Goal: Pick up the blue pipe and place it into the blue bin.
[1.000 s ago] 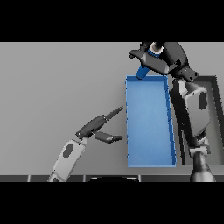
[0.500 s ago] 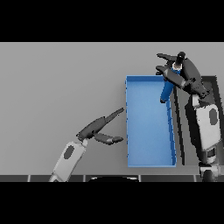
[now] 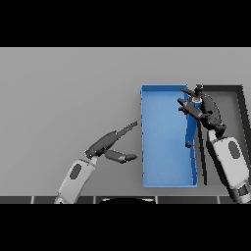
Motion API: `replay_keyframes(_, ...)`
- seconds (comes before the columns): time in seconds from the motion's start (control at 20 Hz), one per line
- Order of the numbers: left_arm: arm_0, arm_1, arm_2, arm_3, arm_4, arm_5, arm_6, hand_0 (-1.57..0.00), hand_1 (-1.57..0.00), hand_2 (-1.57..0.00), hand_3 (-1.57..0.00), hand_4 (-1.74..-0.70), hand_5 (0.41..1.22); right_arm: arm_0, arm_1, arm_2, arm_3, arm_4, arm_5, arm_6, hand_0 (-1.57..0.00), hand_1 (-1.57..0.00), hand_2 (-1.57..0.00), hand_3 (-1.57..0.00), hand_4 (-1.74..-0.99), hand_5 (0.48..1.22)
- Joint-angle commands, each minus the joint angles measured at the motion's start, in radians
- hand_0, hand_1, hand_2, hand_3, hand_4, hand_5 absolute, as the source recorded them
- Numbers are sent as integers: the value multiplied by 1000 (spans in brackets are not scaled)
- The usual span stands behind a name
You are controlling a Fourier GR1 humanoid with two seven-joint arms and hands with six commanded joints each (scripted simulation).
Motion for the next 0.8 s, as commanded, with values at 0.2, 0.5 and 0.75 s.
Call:
replay_keyframes(0.2,-1,1,-2,-1,-1,-2,2,1,1,1,1,-882,421,-21,-135,246,81,-89,-178,0,-1465,-1336,-1339,-788,-1678,1221)
replay_keyframes(0.5,1,-9,-9,-6,-7,5,19,1,1,1,1,-879,430,-169,-312,543,164,-270,-151,1,-383,-350,-350,-206,-1219,1137)
replay_keyframes(0.75,9,-11,-11,-7,-5,5,20,1,1,1,1,-886,426,-255,-373,694,161,-281,-96,0,-125,-114,-114,-67,-1078,898)
